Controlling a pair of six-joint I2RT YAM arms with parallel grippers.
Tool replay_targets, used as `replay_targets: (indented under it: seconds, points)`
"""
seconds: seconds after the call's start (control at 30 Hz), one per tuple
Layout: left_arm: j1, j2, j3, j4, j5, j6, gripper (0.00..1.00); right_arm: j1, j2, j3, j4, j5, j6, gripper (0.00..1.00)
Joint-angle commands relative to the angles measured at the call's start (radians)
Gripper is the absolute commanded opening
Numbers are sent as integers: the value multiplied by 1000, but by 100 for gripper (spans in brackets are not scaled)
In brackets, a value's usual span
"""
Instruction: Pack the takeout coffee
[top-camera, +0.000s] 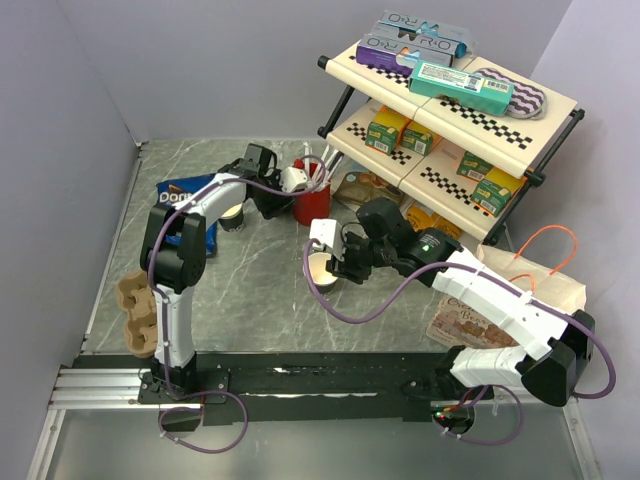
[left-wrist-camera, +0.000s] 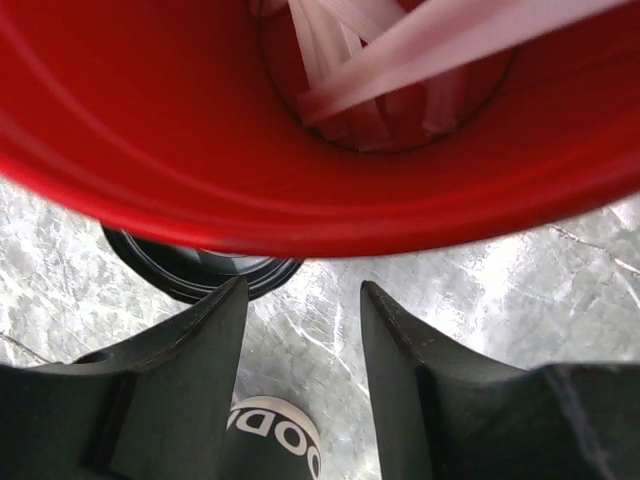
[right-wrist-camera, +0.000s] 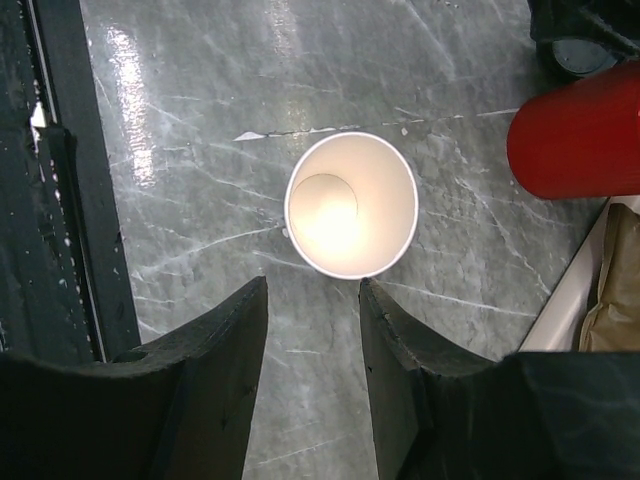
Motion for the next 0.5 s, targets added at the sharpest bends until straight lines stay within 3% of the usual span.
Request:
replay_targets:
  seconds: [0.0, 0.2, 0.3, 0.47]
  points:
    - [0, -43, 18, 37, 45, -51, 56, -11, -6, 17, 25, -19, 15, 49]
    - [11, -146, -100, 161, 96, -186, 57, -17, 11, 29, 22, -27, 13, 49]
    - [35, -135, -77, 155, 139, -366, 56, -17, 20, 44, 18, -28, 12, 49]
    - [52, -173, -122, 246, 76, -497, 55, -20, 30, 54, 19, -19, 13, 49]
